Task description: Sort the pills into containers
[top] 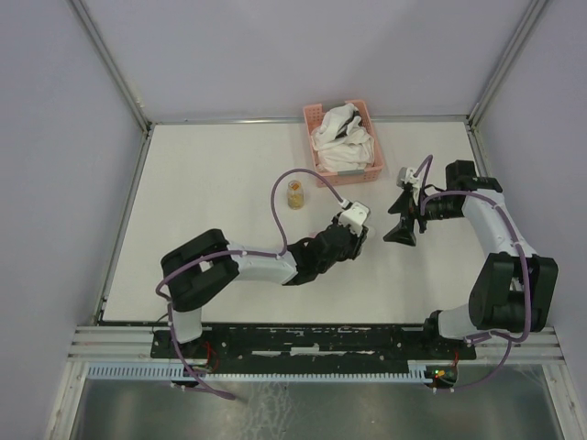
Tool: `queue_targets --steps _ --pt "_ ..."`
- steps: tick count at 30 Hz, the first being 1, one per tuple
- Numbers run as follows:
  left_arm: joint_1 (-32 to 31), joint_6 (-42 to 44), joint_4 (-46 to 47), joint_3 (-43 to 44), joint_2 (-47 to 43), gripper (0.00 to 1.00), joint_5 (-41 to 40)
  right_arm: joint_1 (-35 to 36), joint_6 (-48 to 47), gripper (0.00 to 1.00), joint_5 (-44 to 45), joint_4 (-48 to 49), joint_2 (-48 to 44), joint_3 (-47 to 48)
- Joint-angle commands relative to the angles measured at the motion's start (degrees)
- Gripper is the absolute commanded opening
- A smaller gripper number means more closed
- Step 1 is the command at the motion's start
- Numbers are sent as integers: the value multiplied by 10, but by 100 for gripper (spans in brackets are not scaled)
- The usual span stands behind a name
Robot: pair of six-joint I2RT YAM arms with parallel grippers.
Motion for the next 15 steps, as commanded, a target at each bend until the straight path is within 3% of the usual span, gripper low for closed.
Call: queue_targets --steps 1,11,15 --pt "-3 31 22 24 12 3 -14 -3 4 100 2 23 5 -5" --pt "-2 32 35 22 34 6 -17 -3 13 100 26 46 4 -9" --pt "-2 28 41 14 29 22 -20 -3 13 100 28 44 4 -8"
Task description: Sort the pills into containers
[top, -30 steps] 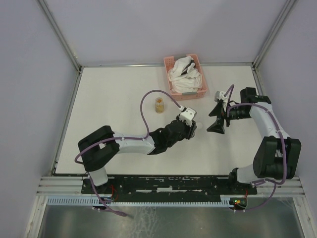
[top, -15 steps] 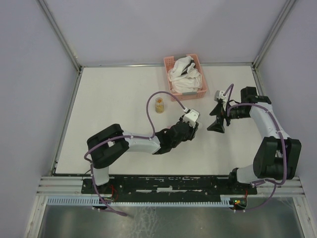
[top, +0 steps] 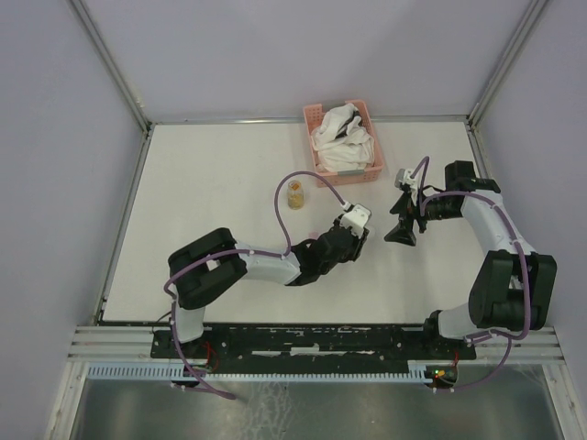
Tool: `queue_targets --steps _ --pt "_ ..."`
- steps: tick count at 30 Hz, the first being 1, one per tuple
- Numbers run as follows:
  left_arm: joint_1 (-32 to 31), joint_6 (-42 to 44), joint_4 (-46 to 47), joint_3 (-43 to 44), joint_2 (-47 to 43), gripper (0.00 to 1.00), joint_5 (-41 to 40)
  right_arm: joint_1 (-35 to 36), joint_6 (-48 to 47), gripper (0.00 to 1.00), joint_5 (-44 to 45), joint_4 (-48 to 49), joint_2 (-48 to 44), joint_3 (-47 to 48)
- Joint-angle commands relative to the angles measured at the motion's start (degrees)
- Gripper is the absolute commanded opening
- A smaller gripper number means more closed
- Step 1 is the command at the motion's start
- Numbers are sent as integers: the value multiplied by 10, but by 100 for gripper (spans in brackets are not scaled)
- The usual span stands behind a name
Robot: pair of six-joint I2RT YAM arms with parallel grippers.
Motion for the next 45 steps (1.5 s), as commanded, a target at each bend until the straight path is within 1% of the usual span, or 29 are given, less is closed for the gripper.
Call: queue_targets --steps 1,3,6,10,13,17,18,21,22,23,24,25,26,28,31,33,34,35,37,40,45 --pt "-3 27 30 5 -4 30 -17 -3 1 100 0 9 -1 4" --pt "-3 24 31 2 -10 43 -17 -3 -1 100 1 6 -1 5" --pt "-3 19 31 -3 -25 55 -14 -3 -6 99 -2 -2 2 9" --pt "-3 12 31 -9 -52 67 -7 -3 -19 100 -4 -16 6 13" --pt "-3 11 33 -15 -77 73 -4 -3 -31 100 -7 -25 7 15" --pt "-3 17 47 -43 -124 77 4 -2 -72 100 -20 -48 6 18" --pt "-3 22 53 -57 -140 77 9 -2 -96 100 -33 -65 8 19" --pt "-3 39 77 -112 -203 78 20 0 -162 100 -63 -161 32 42" --pt "-3 44 97 -136 -223 81 21 5 -210 100 -64 -215 49 68" --pt "-3 44 118 -162 -244 85 23 10 -293 100 -59 -293 74 81" --pt "-3 44 141 -188 -262 90 24 16 -400 100 -52 -387 100 114" --pt "-3 43 166 -215 -279 95 27 20 -479 100 -47 -444 129 132" --pt "-3 43 190 -249 -294 100 31 27 -487 100 -50 -452 144 140" --pt "-2 43 216 -285 -314 99 44 43 -512 99 -31 -434 148 133" --pt "-3 40 218 -316 -330 99 65 65 -410 99 15 -296 115 112" --pt "-2 36 233 -339 -339 99 77 84 -309 100 78 -154 79 72" --pt "-3 34 243 -350 -343 99 80 95 -276 100 124 -96 64 54" --pt "-3 34 252 -361 -346 99 83 102 -268 99 142 -66 55 40" --pt "-3 40 260 -374 -352 99 91 111 -277 100 139 -69 56 46" --pt "-3 50 278 -390 -356 100 106 136 -289 100 129 -116 80 78" --pt "-3 57 312 -422 -364 100 119 184 -179 100 147 -10 62 56"
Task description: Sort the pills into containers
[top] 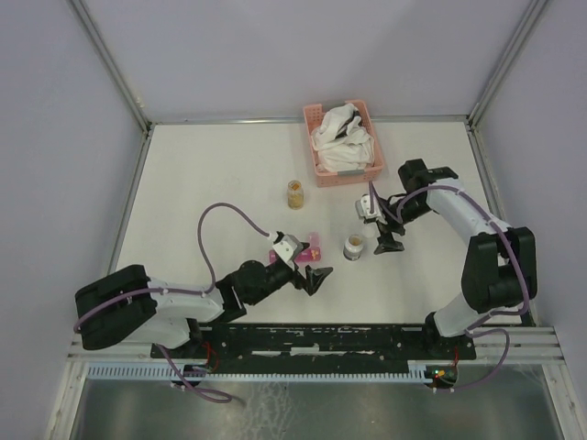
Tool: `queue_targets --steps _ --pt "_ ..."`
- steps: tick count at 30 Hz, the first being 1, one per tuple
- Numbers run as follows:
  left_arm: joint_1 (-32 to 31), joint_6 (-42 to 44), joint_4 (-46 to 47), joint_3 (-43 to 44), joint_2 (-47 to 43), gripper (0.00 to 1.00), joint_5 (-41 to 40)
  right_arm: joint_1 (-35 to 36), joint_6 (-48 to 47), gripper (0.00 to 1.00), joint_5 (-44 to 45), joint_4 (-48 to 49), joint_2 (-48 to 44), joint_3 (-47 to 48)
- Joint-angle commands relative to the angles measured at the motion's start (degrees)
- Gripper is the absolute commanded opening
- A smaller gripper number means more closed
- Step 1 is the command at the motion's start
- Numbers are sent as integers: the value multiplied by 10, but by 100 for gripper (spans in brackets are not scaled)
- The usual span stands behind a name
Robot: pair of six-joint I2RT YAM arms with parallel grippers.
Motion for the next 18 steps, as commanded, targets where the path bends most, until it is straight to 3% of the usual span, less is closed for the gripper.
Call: queue_targets --steps 1,6,13,18 --pt "-1 31 75 -29 -21 100 18 39 98 100 19 89 -13 6" --pt "-2 29 75 -46 -36 100 10 79 126 97 37 86 11 21" --pt "-1 23 75 -59 -49 100 5 101 146 84 58 85 44 31" --pt "-2 19 76 -64 -54 100 3 108 170 80 62 103 42 30"
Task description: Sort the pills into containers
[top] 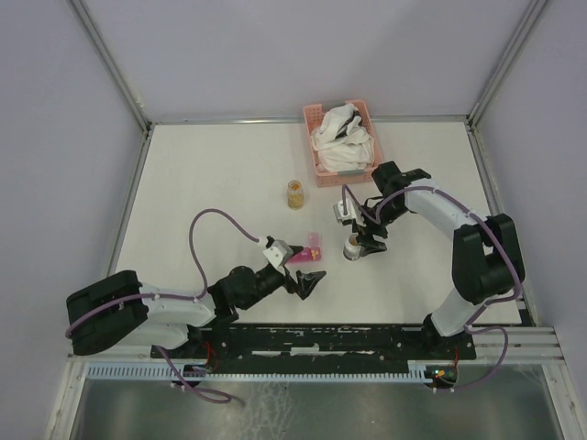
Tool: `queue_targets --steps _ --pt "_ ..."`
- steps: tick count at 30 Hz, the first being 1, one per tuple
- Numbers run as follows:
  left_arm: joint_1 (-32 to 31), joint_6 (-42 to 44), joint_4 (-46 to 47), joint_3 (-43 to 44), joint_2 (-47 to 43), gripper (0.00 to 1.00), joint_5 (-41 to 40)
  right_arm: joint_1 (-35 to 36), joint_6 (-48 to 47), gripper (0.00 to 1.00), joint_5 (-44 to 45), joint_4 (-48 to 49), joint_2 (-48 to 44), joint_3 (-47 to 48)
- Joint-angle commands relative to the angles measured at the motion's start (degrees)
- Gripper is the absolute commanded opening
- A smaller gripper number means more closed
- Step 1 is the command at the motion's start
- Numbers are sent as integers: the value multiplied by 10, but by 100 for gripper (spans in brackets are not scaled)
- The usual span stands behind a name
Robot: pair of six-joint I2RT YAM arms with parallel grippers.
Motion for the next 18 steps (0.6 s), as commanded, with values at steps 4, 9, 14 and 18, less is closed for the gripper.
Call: queue_targets --steps 4,9,14,18 --pt "-1 12 37 -8 -15 100 -6 10 36 80 5 33 -10 19" --pt "-1 9 37 -10 -16 100 -8 18 50 77 7 46 -15 14" --pt "-1 6 37 -10 -17 100 -9 20 56 74 10 54 -20 12" --pt "-1 6 37 -8 -12 100 -7 20 58 70 12 52 -24 10"
